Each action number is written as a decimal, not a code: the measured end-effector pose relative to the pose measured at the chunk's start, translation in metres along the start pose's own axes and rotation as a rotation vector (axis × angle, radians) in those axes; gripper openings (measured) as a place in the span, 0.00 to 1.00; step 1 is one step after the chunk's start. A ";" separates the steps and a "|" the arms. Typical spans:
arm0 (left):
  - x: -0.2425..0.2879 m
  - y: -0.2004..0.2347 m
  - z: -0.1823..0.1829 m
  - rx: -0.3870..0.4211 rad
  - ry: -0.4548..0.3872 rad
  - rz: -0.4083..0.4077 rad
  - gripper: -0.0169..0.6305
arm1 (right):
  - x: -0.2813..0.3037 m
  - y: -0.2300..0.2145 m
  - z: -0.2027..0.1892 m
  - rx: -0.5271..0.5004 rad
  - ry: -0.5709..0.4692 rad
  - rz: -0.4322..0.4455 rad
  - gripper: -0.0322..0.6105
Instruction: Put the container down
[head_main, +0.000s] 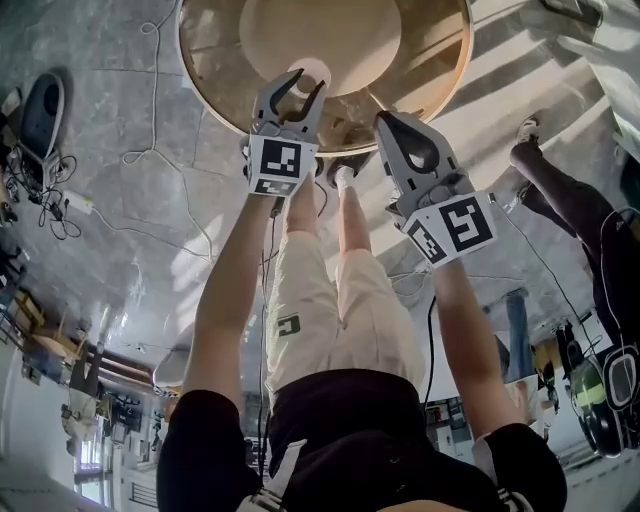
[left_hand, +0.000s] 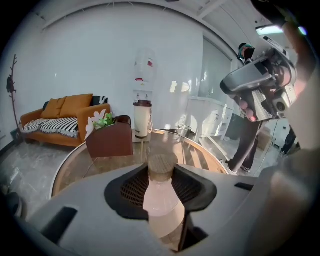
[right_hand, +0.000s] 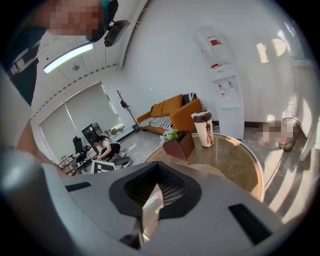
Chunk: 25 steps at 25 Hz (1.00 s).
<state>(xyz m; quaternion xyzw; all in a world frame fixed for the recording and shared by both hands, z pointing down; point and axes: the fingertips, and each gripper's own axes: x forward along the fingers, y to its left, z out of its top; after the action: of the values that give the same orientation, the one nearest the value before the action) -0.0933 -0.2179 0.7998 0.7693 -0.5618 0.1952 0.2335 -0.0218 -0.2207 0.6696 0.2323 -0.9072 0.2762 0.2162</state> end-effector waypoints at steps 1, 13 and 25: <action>0.003 0.002 -0.003 0.011 0.003 -0.003 0.25 | 0.002 0.002 0.000 0.004 0.003 0.001 0.05; 0.020 0.008 -0.031 0.044 0.067 0.005 0.25 | 0.004 0.005 -0.011 0.031 0.017 -0.010 0.05; 0.023 0.007 -0.025 0.014 0.042 -0.016 0.25 | 0.000 0.004 -0.012 0.041 0.021 -0.015 0.05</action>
<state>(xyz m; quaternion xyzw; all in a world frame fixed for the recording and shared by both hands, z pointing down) -0.0946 -0.2231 0.8340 0.7708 -0.5494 0.2135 0.2417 -0.0210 -0.2108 0.6775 0.2406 -0.8973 0.2954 0.2230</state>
